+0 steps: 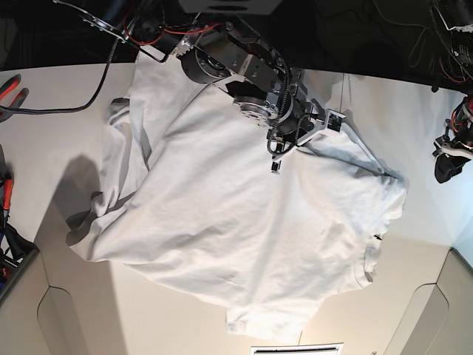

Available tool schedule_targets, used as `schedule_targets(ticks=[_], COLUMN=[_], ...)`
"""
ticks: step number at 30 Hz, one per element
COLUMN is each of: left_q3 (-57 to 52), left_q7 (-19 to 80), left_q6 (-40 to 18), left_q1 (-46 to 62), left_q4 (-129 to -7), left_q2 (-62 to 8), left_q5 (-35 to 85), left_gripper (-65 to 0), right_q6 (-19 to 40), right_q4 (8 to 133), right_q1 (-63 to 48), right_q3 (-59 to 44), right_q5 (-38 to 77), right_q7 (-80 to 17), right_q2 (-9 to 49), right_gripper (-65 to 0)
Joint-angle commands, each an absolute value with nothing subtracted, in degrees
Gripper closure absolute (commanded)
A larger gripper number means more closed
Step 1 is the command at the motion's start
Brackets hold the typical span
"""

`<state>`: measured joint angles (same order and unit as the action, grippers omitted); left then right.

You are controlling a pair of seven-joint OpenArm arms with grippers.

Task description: Layout the t-shirt on the table in an organized manner, then fold the t-shirt properly

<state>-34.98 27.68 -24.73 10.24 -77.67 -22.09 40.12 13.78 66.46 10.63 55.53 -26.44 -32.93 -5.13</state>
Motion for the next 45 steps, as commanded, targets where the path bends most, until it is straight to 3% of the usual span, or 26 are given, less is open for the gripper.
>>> schedule_targets(ticks=[1,10,16,24,26,29,30,36,40,45], left_q3=[-34.57,-25.04,-23.03,-19.27,-19.14,-19.16,-19.22,-24.88,-32.08,-37.17], left_q7=[26.59,24.43,23.81,23.35,23.11,22.9,22.9,25.85,32.16,33.65], left_q6=[-25.12,-25.08,-25.1,-25.12,-25.15,-25.28,-26.02,-31.0,-31.18,-32.84], left_q1=[8.71,-2.09,-9.39,-10.31,-10.33,-10.35,-10.44,-10.63,-10.63,-10.76], left_q4=[-78.19,-63.92,-53.1,-49.08,-49.08,-49.12,-49.15,-51.88,-54.87,-58.11], left_q2=[-23.2,-23.18,-23.18,-22.35,-21.85,-21.8,-22.0,-26.74,-32.18,-39.51], left_q5=[41.08,37.45,37.04,39.68,41.3,43.72,44.84,52.36,59.31,60.75], left_gripper=[-25.7,-25.7,-25.7,-25.3,-20.1,-1.7,0.0,0.0,0.0,0.0], right_q6=[15.44,15.46,15.44,15.44,15.44,15.44,15.44,15.66,18.5,19.31], right_q4=[66.39,66.39,66.39,66.39,66.39,66.39,66.39,66.41,66.5,74.06], right_q1=[10.46,10.41,10.44,10.83,10.94,10.92,10.96,12.12,15.7,21.15], right_q3=[55.53,55.53,55.51,55.51,55.51,55.51,55.51,55.53,55.57,57.78], right_q5=[-25.71,-26.15,-26.13,-26.13,-26.11,-26.11,-26.11,-24.69,-19.09,-10.22], right_q7=[-38.48,-49.87,-49.95,-49.71,-49.39,-49.28,-49.15,-40.91,-40.47,-32.34], right_q2=[-5.21,-5.02,-2.68,-1.91,-1.93,-1.91,-1.91,-4.01,-8.75,-8.73], right_gripper=[0.0,0.0,0.0,0.0,0.0,0.0,0.0,0.0,0.0,0.0])
